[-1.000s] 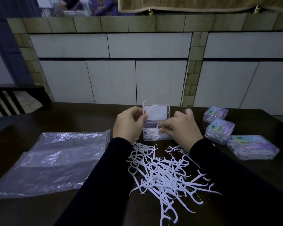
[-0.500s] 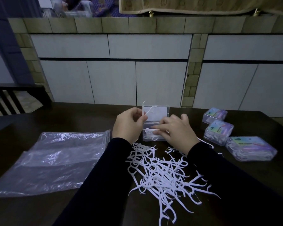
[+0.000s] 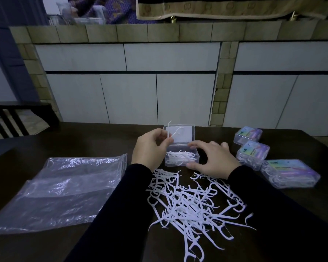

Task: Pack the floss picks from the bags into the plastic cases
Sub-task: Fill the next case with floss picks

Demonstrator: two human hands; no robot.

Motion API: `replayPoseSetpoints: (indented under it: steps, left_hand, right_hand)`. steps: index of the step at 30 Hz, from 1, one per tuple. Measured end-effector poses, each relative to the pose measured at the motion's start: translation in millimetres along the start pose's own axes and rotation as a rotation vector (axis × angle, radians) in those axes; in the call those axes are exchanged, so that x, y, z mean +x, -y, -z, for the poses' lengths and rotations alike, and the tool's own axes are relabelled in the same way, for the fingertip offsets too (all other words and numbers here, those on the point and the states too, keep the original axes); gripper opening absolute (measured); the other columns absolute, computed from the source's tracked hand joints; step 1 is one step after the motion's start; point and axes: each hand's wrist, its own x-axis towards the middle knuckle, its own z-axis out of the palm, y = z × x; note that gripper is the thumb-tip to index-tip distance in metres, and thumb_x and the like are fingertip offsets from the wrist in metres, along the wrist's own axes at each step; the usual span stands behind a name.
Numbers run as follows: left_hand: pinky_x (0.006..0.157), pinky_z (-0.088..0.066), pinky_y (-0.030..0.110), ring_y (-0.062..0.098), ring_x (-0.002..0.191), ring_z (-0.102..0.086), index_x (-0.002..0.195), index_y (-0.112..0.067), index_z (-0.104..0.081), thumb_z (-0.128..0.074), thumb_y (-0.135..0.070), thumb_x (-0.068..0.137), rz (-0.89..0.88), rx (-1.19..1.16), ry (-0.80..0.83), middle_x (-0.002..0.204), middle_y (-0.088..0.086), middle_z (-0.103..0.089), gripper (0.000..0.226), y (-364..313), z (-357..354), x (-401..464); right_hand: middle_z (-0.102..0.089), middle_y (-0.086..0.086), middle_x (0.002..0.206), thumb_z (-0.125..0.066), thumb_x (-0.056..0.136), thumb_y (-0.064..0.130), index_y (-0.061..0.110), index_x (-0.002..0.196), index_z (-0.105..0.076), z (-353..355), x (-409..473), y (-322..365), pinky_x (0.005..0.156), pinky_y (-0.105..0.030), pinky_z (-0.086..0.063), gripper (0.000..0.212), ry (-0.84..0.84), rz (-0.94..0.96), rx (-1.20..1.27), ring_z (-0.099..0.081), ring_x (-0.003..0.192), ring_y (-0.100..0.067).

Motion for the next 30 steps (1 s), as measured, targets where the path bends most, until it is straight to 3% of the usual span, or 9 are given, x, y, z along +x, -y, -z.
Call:
replayPoseSetpoints:
  steps: [4,8,12,17,22,30]
  left_hand:
    - [0.065,-0.047,0.022,0.000,0.068,-0.053,0.089,-0.028,-0.069,-0.066,-0.028,0.089,-0.109,-0.005,0.062,0.078,-0.016,-0.063,0.003,-1.5,-5.6,-2.3]
    - [0.075,-0.048,0.027,0.008,0.083,-0.059,0.099,-0.028,-0.071,-0.064,-0.032,0.089,-0.141,0.334,0.177,0.091,-0.010,-0.067,0.013,-6.9,-8.9,-3.1]
    - [0.072,-0.043,0.023,0.012,0.087,-0.060,0.099,-0.031,-0.073,-0.065,-0.033,0.088,-0.108,0.573,0.241,0.096,-0.008,-0.067,0.014,-7.9,-8.0,-2.7]
    - [0.073,-0.044,0.025,0.009,0.086,-0.056,0.099,-0.030,-0.069,-0.067,-0.042,0.085,-0.028,0.547,0.172,0.099,-0.009,-0.060,0.019,-5.3,6.5,2.0]
    - [0.073,-0.050,0.026,0.008,0.079,-0.058,0.083,-0.032,-0.066,-0.066,-0.037,0.086,0.130,0.535,0.230,0.077,-0.016,-0.061,0.006,-0.5,15.2,2.6]
    - [0.075,-0.049,0.028,0.015,0.081,-0.061,0.090,-0.024,-0.073,-0.061,-0.031,0.091,0.115,0.489,0.123,0.088,-0.004,-0.070,0.014,-8.3,10.2,2.7]
  right_hand:
    - [-0.057,0.022,0.119,-0.058,0.079,0.069,0.044,0.127,-0.044,3.0,-2.2,1.3,0.098,-0.040,-0.026,0.056,-0.005,0.025,0.060,-0.045,0.112,-0.009]
    - [-0.056,0.021,0.111,-0.063,0.074,0.070,0.042,0.123,-0.045,7.4,-5.6,2.5,0.096,-0.038,-0.025,0.059,-0.004,0.032,0.099,-0.044,0.107,-0.010]
    - [-0.060,0.022,0.116,-0.069,0.069,0.068,0.041,0.124,-0.040,6.5,-4.1,-1.2,0.096,-0.038,-0.023,0.067,-0.017,0.028,0.164,-0.047,0.115,-0.008]
    - [-0.059,0.022,0.121,-0.067,0.071,0.069,0.043,0.126,-0.041,6.0,-2.2,-4.1,0.099,-0.038,-0.020,0.067,0.025,0.009,0.165,-0.047,0.119,-0.009]
    - [-0.059,0.021,0.124,-0.066,0.071,0.069,0.042,0.126,-0.041,6.7,-1.5,-4.7,0.100,-0.039,-0.020,0.067,0.052,-0.001,0.171,-0.048,0.120,-0.010]
    - [-0.058,0.021,0.127,-0.067,0.072,0.067,0.040,0.129,-0.041,10.6,-0.6,-4.7,0.099,-0.039,-0.021,0.068,0.083,-0.006,0.166,-0.048,0.120,-0.010]
